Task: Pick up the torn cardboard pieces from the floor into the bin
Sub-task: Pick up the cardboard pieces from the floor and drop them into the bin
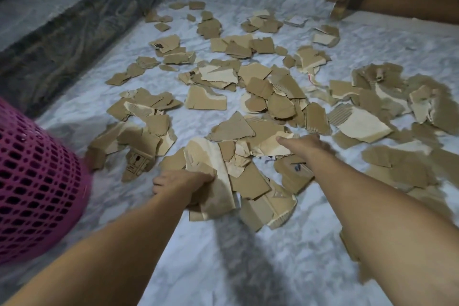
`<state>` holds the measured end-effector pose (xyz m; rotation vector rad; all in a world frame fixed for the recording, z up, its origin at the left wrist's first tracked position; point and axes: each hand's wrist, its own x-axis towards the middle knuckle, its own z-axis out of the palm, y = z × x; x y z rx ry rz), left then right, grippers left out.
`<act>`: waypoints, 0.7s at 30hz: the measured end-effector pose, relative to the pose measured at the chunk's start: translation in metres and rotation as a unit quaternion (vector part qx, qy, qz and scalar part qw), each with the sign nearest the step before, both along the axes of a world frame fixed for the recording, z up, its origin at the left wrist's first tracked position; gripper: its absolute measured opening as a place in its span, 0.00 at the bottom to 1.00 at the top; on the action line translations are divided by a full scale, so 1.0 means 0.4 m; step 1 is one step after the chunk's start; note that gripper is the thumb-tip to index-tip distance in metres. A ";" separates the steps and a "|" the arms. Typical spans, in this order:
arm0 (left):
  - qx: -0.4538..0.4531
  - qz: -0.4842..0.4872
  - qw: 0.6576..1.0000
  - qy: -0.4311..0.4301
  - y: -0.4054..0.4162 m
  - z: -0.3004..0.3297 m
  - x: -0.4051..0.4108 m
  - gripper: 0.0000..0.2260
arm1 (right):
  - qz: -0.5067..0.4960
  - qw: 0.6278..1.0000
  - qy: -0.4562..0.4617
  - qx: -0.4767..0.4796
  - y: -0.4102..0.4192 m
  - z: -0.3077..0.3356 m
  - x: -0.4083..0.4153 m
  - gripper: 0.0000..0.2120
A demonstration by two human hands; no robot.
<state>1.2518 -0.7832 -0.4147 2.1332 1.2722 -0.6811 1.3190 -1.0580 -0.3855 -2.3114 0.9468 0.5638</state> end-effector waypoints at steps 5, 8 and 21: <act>0.006 0.003 0.999 -0.050 0.003 -0.013 0.021 0.70 | 0.014 1.000 -0.006 -0.020 0.001 -0.015 0.006 0.51; -0.070 0.085 0.986 -0.124 0.020 -0.055 0.048 0.68 | -0.005 0.999 -0.032 -0.003 -0.004 -0.029 0.012 0.52; -0.180 0.057 0.965 -0.180 -0.041 0.046 0.046 0.47 | 0.046 0.983 -0.063 0.168 0.028 -0.049 0.028 0.37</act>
